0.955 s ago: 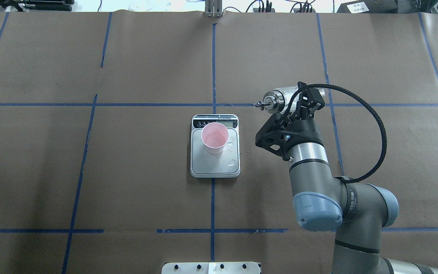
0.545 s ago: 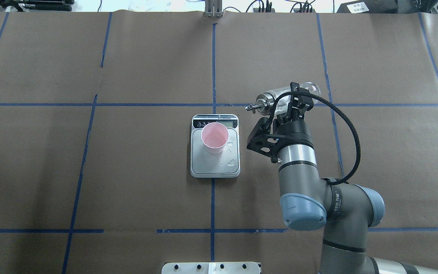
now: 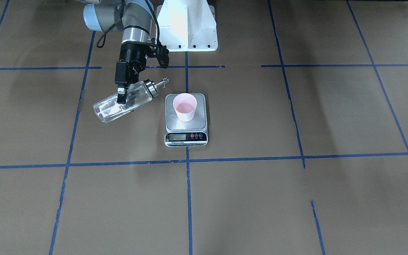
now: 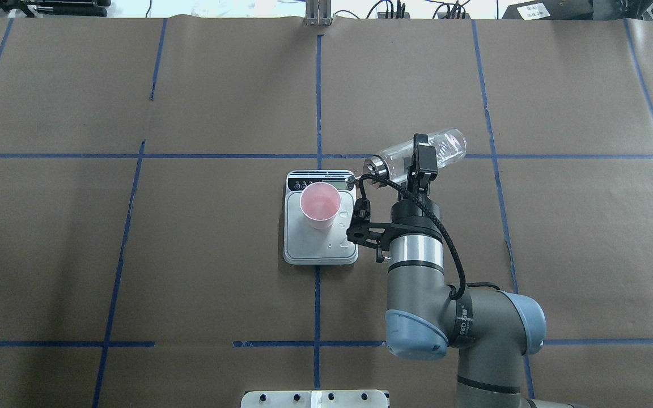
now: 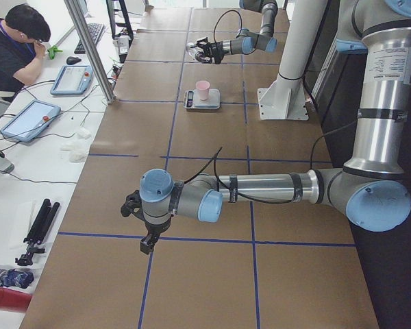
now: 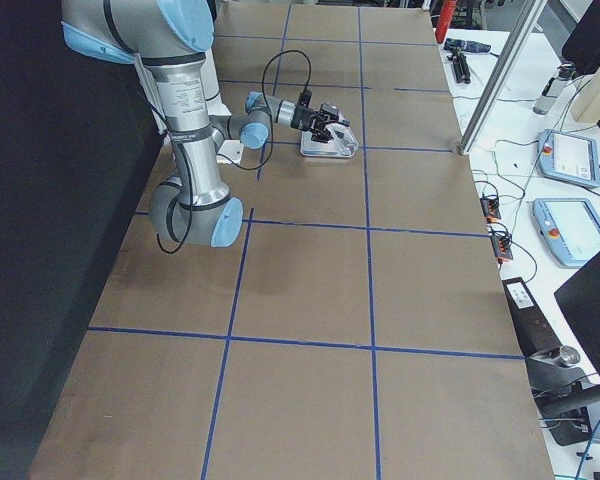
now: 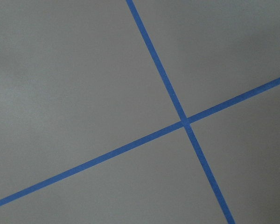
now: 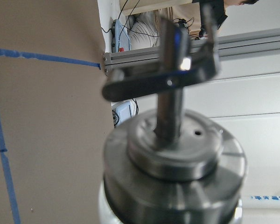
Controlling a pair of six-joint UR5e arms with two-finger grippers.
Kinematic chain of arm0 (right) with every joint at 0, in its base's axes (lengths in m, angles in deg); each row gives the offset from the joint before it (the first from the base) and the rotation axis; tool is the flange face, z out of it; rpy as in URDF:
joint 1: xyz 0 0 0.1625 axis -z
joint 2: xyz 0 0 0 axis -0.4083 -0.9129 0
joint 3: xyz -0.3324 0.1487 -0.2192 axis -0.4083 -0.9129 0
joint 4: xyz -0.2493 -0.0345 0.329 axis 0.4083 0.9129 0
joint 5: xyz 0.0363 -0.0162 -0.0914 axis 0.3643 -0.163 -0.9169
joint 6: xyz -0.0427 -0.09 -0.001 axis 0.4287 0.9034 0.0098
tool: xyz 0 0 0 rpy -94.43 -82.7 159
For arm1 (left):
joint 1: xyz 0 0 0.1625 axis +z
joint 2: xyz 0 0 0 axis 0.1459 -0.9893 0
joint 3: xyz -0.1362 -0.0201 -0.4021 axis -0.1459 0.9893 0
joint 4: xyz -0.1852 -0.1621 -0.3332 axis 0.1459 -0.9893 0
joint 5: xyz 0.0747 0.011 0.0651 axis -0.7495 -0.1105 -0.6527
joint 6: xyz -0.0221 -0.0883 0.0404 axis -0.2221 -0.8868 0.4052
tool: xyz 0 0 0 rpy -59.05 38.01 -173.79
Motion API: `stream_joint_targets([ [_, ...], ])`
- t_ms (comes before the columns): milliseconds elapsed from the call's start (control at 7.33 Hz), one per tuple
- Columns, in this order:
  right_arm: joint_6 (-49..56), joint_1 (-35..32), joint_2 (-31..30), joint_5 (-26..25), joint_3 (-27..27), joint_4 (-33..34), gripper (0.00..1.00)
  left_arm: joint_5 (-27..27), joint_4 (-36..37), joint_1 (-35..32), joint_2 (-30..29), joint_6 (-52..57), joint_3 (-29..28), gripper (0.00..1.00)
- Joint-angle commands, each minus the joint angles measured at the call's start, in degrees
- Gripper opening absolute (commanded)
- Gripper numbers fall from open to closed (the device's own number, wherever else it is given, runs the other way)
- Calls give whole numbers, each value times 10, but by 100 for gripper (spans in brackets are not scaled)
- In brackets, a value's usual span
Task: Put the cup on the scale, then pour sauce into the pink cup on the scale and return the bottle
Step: 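Tilt the bottle spout down over the pink cup with the right gripper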
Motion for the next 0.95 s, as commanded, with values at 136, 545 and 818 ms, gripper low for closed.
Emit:
stream_joint_targets([
  [136, 24, 5, 13, -27, -35, 18, 0, 0, -2, 1, 0, 1, 0, 100],
  [545, 59, 5, 15, -46, -41, 18, 0, 1, -3, 1, -1, 2, -1, 100],
  [818, 79, 5, 19, -53, -44, 18, 0, 0, -3, 1, -1, 4, -1, 100],
])
